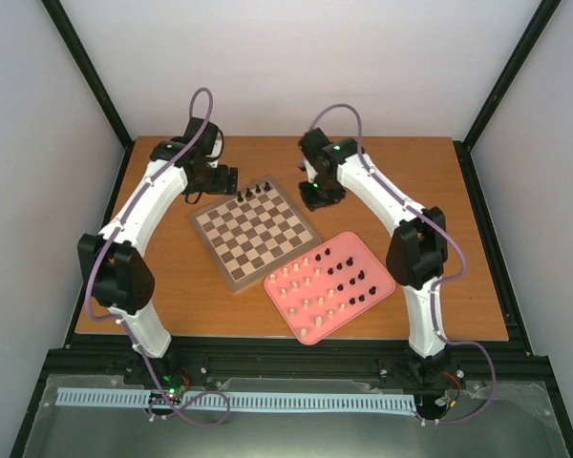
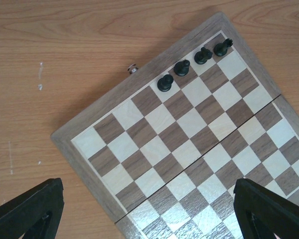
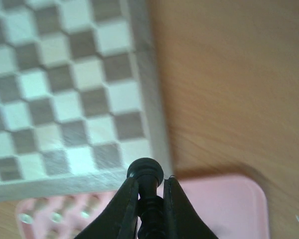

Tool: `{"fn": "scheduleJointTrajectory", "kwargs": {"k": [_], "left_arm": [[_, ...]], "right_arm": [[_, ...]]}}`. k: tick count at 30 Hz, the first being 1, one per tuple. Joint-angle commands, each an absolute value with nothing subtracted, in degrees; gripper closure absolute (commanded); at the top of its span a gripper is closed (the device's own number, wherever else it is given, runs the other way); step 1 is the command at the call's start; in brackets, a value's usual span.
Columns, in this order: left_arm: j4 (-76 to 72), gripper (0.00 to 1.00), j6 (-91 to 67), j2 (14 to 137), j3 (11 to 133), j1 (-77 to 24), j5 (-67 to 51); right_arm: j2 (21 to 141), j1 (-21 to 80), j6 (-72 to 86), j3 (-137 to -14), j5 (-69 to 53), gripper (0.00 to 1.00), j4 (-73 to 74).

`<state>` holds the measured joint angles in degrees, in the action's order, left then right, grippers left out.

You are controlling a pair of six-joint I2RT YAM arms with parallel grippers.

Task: Set up the chess pieces on the board
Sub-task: Pick up the chess piece from the storage box, then place the chess piece on the chessboard.

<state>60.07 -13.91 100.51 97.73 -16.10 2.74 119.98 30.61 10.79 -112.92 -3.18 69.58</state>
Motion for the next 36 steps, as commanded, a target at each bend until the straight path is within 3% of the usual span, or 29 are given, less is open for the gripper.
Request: {"fn": "scheduleJointTrajectory", "kwargs": {"k": [1,8,20,36], "left_arm": [[59.77,0.05,-13.71,95.85,94.73,-16.08,5.15],[59.18,0.05,-13.32,90.1,88.25,-16.0,6.21],[59.05,0.05,-13.11,87.06,84.26,-16.0,4.43],[58.62,0.05,-12.87,86.78,83.77,-16.0,4.24]], "right_arm": [[128.05,34.92,11.71,-124.2,-4.36,0.97,74.35],[140.42,38.42,13.21,-141.64,-7.28,0.97,75.41],[145.91,41.78,14.06,-142.34,-7.32,0.97,74.7],[142.65,42.19,12.78,-142.01,-6.99,0.47,74.69]]}}
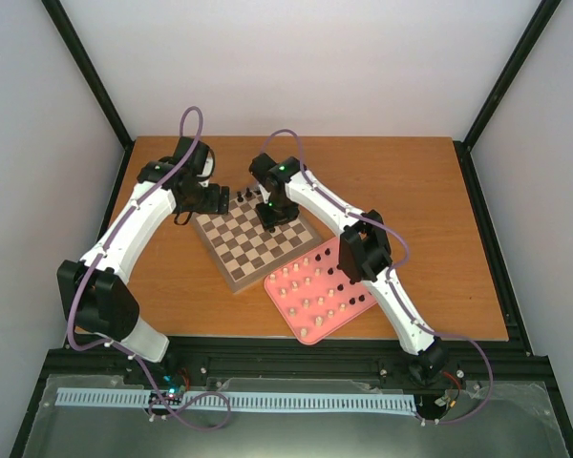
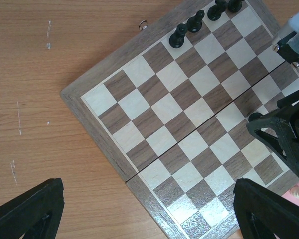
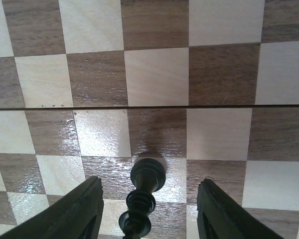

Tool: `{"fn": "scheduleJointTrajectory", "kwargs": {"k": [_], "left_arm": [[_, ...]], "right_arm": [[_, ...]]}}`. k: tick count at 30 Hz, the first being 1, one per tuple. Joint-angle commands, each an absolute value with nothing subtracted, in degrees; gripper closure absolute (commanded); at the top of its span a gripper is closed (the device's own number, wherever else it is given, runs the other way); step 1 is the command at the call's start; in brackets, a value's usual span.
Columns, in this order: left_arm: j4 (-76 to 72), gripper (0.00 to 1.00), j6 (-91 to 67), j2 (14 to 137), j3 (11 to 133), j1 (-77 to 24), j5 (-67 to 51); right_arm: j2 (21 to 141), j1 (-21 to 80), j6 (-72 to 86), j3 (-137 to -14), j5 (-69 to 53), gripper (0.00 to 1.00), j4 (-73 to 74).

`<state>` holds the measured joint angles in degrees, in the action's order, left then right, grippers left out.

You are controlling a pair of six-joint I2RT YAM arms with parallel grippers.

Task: Set up the chess pieces on the board
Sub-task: Place the chess piece on the chessboard, then pick up the chess piece from the chessboard.

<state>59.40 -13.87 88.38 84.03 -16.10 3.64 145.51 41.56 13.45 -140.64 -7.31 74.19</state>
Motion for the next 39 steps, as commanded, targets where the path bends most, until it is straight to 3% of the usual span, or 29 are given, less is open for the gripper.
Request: {"fn": "scheduleJointTrajectory", "kwargs": {"k": [1,11,28,39], "left_arm": [[58.65,0.05,-12.84,86.69,83.8,-16.0,4.35],[57.91,0.09,-13.42,89.29,86.85,-16.29,0.36],[56.54,0.21,-17.4,104.24,94.25,-32.25,1.32],[53.29,0.33,-16.34,113.31,94.85,-32.7,0.72]], "right_arm": [[141.76,42.19,12.56,-141.89,-6.74,0.46,74.52],[129.74,40.87,11.55,-133.51,-1.66,0.37,74.32],[105.32,26.07,10.57,-91.12,1.97,0.37,64.31],[104.09,21.87,8.23,-86.46,1.16,0.37,62.47]]}}
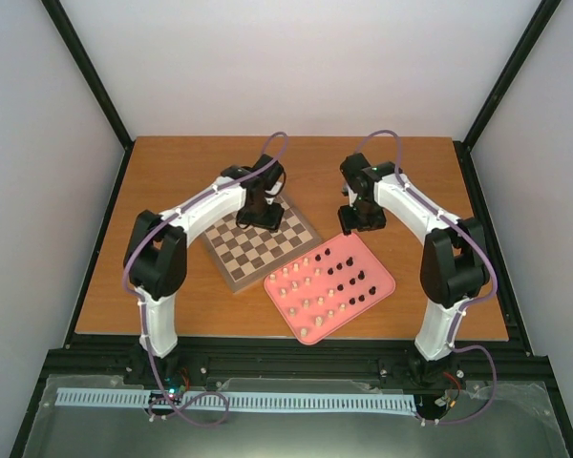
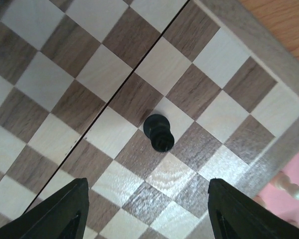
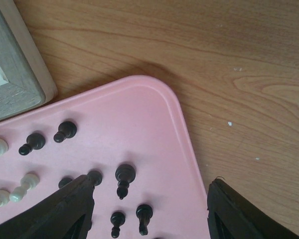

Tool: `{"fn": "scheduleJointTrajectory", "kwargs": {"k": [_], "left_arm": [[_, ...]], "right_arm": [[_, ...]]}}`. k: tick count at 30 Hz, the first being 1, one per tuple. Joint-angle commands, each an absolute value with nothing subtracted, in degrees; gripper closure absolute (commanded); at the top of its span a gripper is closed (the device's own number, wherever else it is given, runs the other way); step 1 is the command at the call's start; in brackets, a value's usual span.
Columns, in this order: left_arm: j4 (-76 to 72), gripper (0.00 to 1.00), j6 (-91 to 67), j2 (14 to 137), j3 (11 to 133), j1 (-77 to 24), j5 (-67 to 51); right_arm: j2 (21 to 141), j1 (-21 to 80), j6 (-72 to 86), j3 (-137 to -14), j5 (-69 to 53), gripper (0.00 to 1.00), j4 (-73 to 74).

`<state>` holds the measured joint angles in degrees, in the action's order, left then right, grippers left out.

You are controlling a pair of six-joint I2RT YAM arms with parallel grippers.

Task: Set up the chess pieces on the board
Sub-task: Pick up the chess piece from the chessboard.

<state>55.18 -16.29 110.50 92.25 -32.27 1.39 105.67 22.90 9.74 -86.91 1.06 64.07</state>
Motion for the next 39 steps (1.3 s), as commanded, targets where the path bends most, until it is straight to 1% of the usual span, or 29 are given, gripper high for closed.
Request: {"fn": "scheduleJointTrajectory", "kwargs": {"k": [1,12,16,19,24,30,34,37,39], "left_arm": [[53.38,0.34,-16.3,114.15,95.48,-32.7,0.66],[54.08,0.42,-14.7,120.56,100.33,-32.69,0.32],[54.62,0.57,-14.59,121.4,101.57,-32.7,0.69],[54.82,0.59,-14.55,121.38,101.65,-32.7,0.99],[55.17,0.69,-14.57,121.24,101.22,-32.7,1.15],[54.85,0.69,-14.76,120.74,99.98,-32.7,0.99],[54.67,0.75,-14.83,120.95,99.42,-32.71,0.9],[54.54,0.76,-14.85,121.08,99.26,-32.65,0.55],[54.51,0.79,-14.68,121.11,99.44,-32.69,0.58]], "right_arm": [[104.21,21.58,8.18,-86.49,1.05,0.37,62.41],[104.85,20.33,8.02,-86.73,0.53,0.37,62.32],[105.02,20.13,8.02,-86.67,0.53,0.37,62.35],[105.12,19.96,8.0,-86.64,0.49,0.37,62.32],[105.44,19.86,7.91,-86.7,0.32,0.37,62.2],[105.95,19.78,7.91,-86.65,-0.04,0.37,61.97],[106.08,19.78,7.83,-86.73,-0.09,0.37,61.96],[105.91,19.76,7.91,-86.59,0.0,0.37,62.11],[105.9,19.78,7.91,-86.54,0.03,0.37,62.07]]}}
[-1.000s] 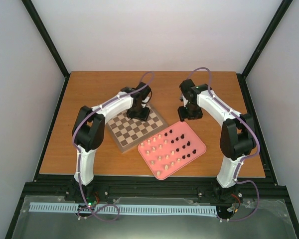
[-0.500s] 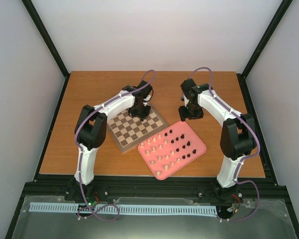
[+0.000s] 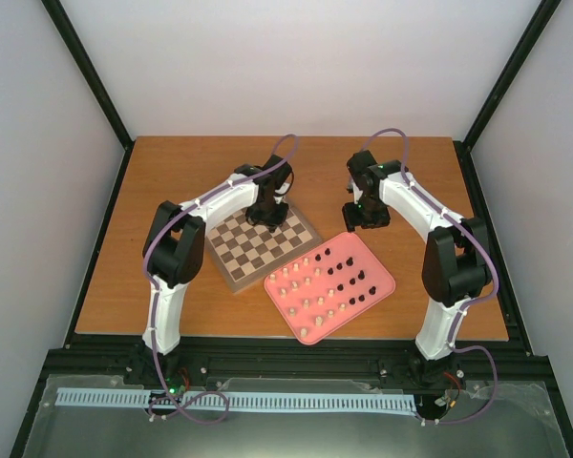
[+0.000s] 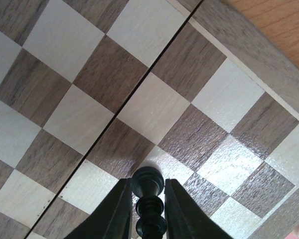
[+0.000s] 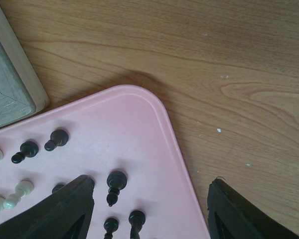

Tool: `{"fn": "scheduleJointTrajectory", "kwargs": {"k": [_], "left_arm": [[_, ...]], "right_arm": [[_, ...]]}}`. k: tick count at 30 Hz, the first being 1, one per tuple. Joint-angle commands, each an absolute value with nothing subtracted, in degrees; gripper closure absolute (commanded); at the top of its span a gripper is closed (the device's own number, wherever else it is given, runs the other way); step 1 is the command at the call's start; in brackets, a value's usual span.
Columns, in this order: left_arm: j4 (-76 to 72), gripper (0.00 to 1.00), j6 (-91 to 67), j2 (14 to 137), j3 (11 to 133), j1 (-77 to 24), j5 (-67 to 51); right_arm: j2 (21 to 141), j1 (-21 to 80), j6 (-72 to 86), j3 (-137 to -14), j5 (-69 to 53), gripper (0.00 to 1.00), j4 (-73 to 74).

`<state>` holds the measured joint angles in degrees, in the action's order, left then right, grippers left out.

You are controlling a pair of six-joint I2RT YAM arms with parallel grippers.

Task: Set up the chess pieces on the board
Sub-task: Pick up the chess piece from the chessboard.

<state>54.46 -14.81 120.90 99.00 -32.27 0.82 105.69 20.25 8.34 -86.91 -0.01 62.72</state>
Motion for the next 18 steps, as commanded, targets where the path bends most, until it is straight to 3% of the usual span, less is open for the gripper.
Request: {"fn": "scheduleJointTrajectory", "kwargs": {"k": [1,6,18], "left_arm": [[54.62,0.81,-14.57,121.13,99.6,-32.7,0.61],[56.05,0.93,-13.96,120.56,101.32,-32.7,1.43],[59.7,0.94,-12.46,111.45,100.09,-25.17,7.22]], "right_arm": [[105.97,19.78,7.91,-86.5,0.02,0.37,62.06],[106.08,19.73,8.0,-86.66,0.32,0.37,62.11],[106.34,19.69,7.82,-86.42,-0.12,0.37,61.84]]}}
